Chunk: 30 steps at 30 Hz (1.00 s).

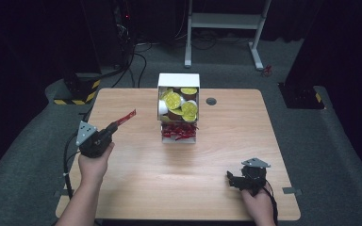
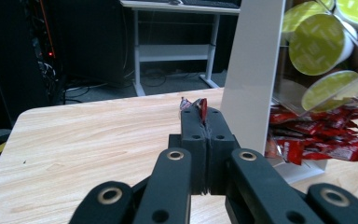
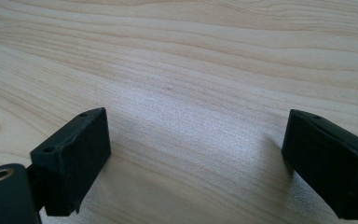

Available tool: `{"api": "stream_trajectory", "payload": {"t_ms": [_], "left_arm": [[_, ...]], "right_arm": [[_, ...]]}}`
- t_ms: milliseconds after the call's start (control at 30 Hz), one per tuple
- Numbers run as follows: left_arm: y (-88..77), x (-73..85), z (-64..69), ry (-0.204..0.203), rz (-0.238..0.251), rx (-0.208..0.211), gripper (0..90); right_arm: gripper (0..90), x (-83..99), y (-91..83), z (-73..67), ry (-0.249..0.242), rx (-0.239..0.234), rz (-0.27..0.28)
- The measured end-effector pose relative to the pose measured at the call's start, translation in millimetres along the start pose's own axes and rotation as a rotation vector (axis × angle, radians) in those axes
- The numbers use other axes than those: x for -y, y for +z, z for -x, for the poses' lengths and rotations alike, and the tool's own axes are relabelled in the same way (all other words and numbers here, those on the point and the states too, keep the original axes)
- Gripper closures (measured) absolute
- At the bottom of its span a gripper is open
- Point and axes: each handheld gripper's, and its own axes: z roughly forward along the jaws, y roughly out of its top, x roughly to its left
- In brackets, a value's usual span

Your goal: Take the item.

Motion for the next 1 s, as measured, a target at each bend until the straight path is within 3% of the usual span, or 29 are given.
{"api": "stream_trajectory", "payload": {"t_ms": [1000], "left_arm": [[27.9,21.5,-17.8,-0.008,-0.074,-0.091,88.7]], "right_arm": [[7.7,-0.1,0.1,0.0,0.000,0.000,0.000]]}}
